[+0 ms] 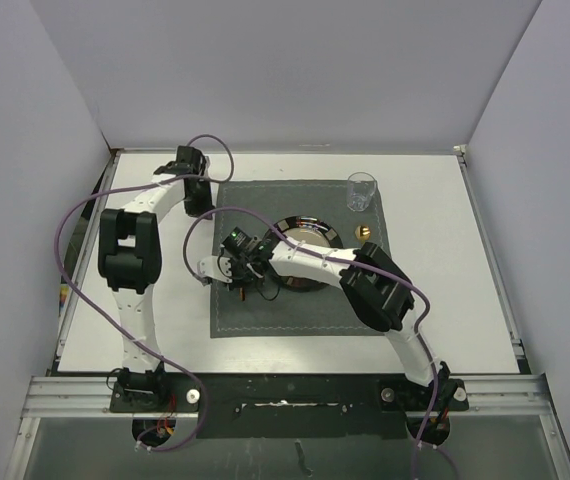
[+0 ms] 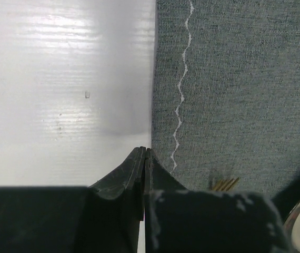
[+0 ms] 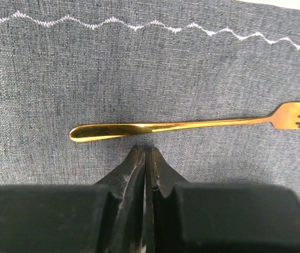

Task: Set the dinner table for one person
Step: Place the fork on the napkin.

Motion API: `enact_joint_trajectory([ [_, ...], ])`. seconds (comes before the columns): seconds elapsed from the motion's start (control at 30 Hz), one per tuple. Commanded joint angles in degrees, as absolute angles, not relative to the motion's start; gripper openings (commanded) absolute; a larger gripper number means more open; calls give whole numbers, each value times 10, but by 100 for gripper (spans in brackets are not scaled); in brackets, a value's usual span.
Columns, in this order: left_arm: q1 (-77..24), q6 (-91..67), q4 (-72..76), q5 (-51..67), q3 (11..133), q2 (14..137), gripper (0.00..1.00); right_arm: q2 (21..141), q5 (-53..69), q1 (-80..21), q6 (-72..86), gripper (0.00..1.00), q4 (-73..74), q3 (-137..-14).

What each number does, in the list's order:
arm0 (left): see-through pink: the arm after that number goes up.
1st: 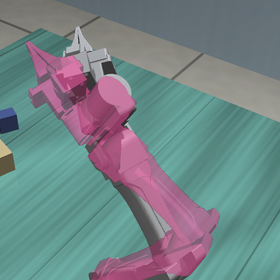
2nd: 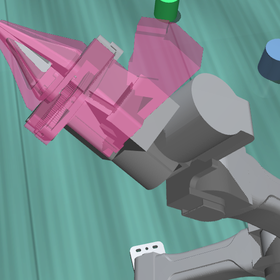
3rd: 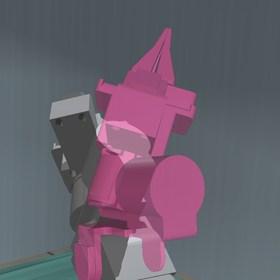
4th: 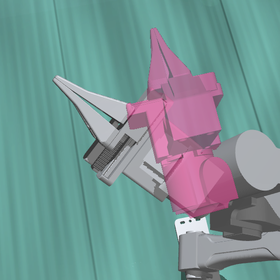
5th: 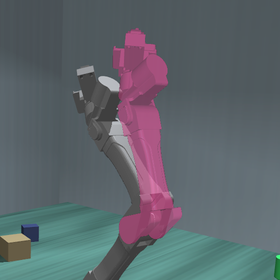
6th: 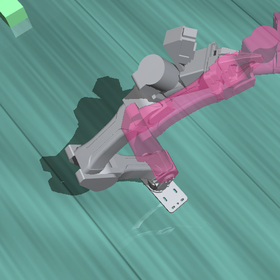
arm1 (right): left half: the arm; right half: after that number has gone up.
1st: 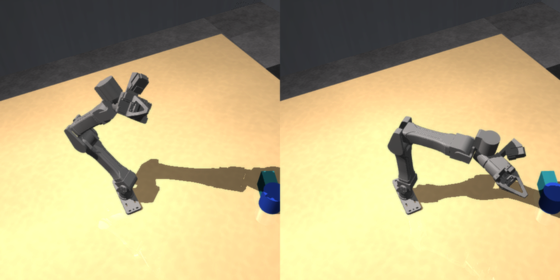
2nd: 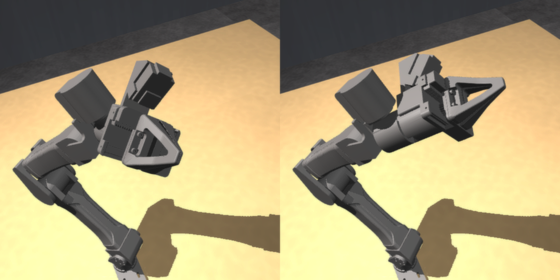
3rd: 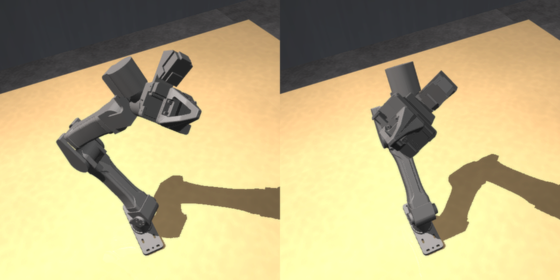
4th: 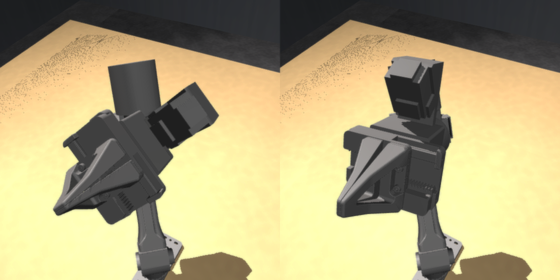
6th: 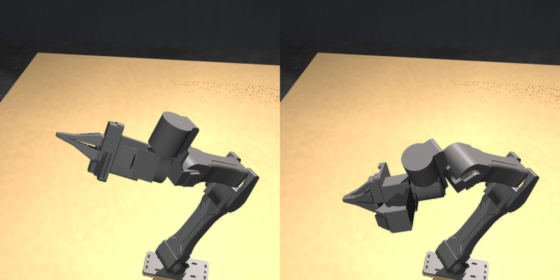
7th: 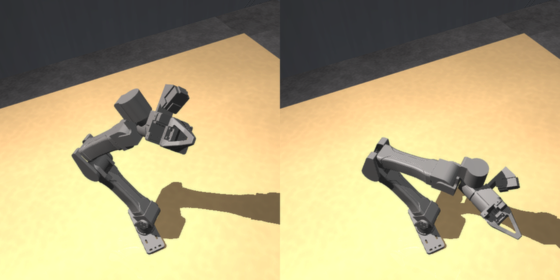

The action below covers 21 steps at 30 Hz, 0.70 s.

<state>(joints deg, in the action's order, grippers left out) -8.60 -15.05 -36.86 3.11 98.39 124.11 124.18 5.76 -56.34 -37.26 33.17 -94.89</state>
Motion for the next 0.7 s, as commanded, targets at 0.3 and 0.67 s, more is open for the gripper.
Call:
enact_joint_trajectory([
  [0.3,-65,-160,-348,60,999,1131,0,1238,78,-565,-355,0,331,-968],
  [0.67,-65,-163,-341,66,989,1130,0,1244,77,-571,-349,0,336,-982],
])
